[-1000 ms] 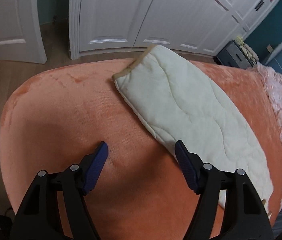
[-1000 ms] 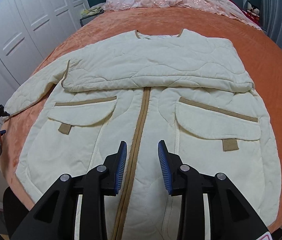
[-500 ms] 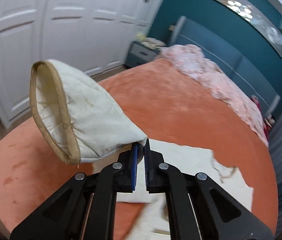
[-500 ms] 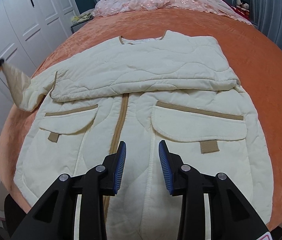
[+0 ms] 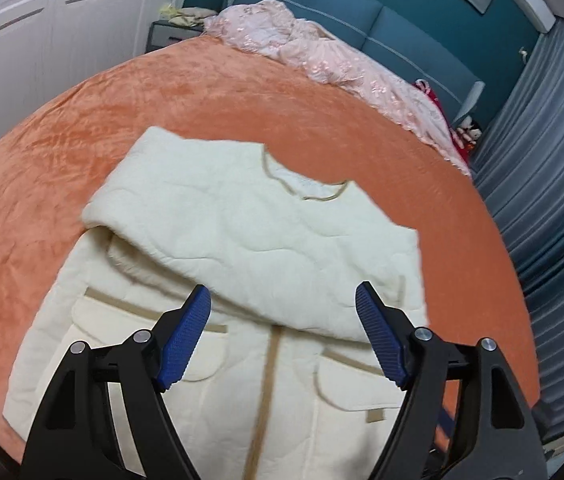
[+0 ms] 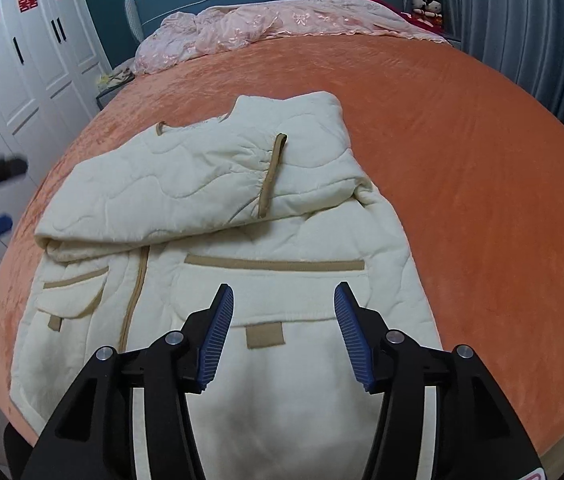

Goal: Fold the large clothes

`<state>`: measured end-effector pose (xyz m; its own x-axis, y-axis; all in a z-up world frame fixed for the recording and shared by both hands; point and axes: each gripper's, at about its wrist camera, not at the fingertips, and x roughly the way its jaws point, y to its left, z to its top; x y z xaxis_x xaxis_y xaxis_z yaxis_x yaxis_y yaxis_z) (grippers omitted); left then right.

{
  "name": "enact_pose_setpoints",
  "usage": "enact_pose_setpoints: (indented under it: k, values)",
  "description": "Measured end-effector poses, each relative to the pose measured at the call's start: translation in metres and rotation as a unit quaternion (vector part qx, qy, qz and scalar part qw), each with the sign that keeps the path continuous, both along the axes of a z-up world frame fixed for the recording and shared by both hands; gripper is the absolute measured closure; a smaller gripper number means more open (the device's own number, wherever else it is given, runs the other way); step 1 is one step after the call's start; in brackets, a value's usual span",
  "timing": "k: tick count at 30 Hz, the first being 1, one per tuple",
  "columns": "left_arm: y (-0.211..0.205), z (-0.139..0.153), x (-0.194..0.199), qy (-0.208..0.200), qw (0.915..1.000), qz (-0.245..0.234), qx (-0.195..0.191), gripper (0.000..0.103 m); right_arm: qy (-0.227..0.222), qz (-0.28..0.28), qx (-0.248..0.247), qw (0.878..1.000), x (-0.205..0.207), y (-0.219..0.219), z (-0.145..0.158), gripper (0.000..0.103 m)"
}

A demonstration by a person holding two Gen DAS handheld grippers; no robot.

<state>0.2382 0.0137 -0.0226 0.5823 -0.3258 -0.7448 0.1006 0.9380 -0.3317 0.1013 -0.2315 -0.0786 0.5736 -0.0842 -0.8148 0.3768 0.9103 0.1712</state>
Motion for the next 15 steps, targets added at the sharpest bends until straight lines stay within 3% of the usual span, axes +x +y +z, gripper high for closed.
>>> enact_pose_setpoints:
  k: [3, 8, 13, 15]
  values:
    - [0.026, -0.023, 0.001, 0.03, 0.9981, 0.042, 0.032, 0.033, -0.013, -0.011, 0.039, 0.999, 0.024, -0.013, -0.001, 0.048]
    - [0.085, -0.052, 0.015, 0.064, 0.9897, 0.12, 0.042, 0.033, -0.014, -0.038, 0.104, 0.994, 0.07, -0.029, -0.015, 0.048]
    - [0.118, -0.078, 0.031, 0.078, 0.9817, 0.146, 0.094, 0.034, 0.015, -0.049, 0.117, 0.992, 0.107, -0.028, -0.041, 0.048]
    - [0.124, -0.088, 0.041, 0.087, 0.9785, 0.148, 0.114, 0.039, 0.024, -0.041, 0.116, 0.992, 0.117, -0.025, -0.047, 0.062]
